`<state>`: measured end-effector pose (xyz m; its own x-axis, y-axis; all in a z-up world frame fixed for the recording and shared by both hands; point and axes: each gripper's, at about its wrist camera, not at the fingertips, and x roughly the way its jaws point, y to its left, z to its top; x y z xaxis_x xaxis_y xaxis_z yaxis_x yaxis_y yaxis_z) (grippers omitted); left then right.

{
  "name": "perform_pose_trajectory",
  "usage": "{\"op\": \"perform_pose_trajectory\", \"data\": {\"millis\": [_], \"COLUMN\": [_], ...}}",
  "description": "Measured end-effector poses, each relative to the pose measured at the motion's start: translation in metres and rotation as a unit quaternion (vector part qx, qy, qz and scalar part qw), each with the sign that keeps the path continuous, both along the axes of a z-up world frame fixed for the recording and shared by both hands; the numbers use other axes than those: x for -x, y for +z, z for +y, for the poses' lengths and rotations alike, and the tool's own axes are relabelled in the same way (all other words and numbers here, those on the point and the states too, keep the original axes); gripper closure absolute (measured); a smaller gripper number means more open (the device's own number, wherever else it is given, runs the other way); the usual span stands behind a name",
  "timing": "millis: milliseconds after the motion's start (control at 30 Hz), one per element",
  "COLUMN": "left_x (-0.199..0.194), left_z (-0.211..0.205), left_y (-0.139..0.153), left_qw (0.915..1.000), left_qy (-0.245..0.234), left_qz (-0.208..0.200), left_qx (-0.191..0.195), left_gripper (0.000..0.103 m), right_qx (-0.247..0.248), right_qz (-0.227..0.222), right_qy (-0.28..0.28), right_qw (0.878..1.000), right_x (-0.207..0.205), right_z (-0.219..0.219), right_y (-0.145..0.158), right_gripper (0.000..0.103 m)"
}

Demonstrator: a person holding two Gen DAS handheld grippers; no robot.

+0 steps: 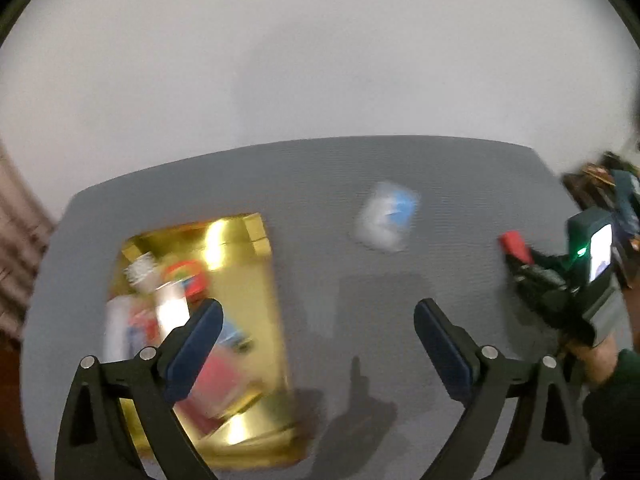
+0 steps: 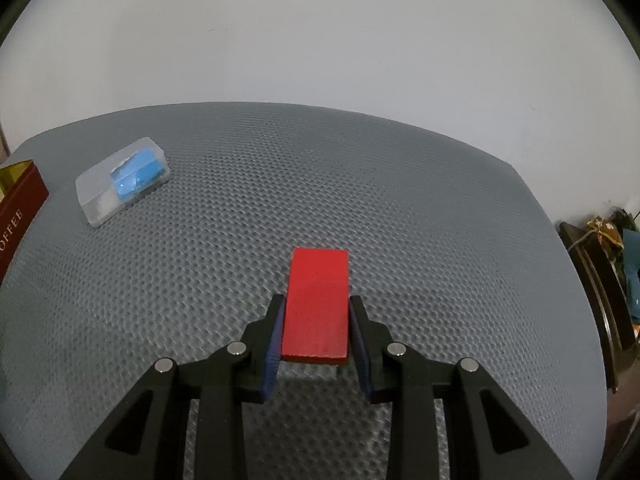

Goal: Organize rigid objects
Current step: 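Grasp the clear box with blue contents with the left gripper while the right holds the red block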

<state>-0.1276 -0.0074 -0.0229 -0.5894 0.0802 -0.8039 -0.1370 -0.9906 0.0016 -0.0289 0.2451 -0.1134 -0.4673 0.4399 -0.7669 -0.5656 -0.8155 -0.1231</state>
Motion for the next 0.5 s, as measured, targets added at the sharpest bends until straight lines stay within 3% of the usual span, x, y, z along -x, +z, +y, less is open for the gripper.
{"op": "perform_pose_trajectory", "data": {"millis": [100,200,500], "left_x": [0.026,0.047,0.121], "left_z": [0.025,0.043,0.073], "left_y": [-0.006,-0.013,-0.050], "left_qw": [0.9983,0.9962,0.9890], "left_qy": [-0.050,-0.076,-0.099], "left_qz": [-0.025,-0.042,-0.109], "left_qx": [-0.017,-0.003,0.014], "left_gripper": [0.000,0.000,0.000], "right_qx": [0.006,0.003,0.016], "right_qz": [0.003,0.002,0.010], "right_qy": [-0.001,-0.001,-0.001], "right_qw": [1.000,1.000,1.000], "right_x": [-0.001,0.003,0.004], "right_z": [-0.001,0.006,0.001], "right_y": [0.000,0.001,0.002], "right_gripper": [0.072,0.072,0.072]}}
